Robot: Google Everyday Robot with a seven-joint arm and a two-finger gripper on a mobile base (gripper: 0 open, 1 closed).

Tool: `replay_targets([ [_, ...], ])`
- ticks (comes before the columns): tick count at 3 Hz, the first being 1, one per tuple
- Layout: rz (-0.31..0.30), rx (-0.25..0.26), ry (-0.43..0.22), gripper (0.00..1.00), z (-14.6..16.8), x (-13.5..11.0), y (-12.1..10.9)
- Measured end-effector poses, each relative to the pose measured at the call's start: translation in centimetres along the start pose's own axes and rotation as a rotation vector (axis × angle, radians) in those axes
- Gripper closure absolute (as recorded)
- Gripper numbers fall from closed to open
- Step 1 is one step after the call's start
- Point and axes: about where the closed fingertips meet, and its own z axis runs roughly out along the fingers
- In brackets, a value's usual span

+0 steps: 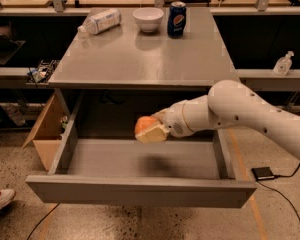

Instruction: Pick orange from top drawer and place on counter

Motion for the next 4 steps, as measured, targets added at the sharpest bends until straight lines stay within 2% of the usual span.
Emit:
replay_targets([
  [1, -0.036, 0.034, -0.02, 1.0, -1.4, -1.6, -0.1],
  [2, -0.104, 0.115, -0.025, 1.0, -4.4, -4.6, -0.2],
  [3, -0.163, 0.188, -0.018, 1.0, -7.2, -8.4, -1.6],
  [4, -0.183, 0.256, -0.019, 1.0, -9.1, -11.8, -4.4],
])
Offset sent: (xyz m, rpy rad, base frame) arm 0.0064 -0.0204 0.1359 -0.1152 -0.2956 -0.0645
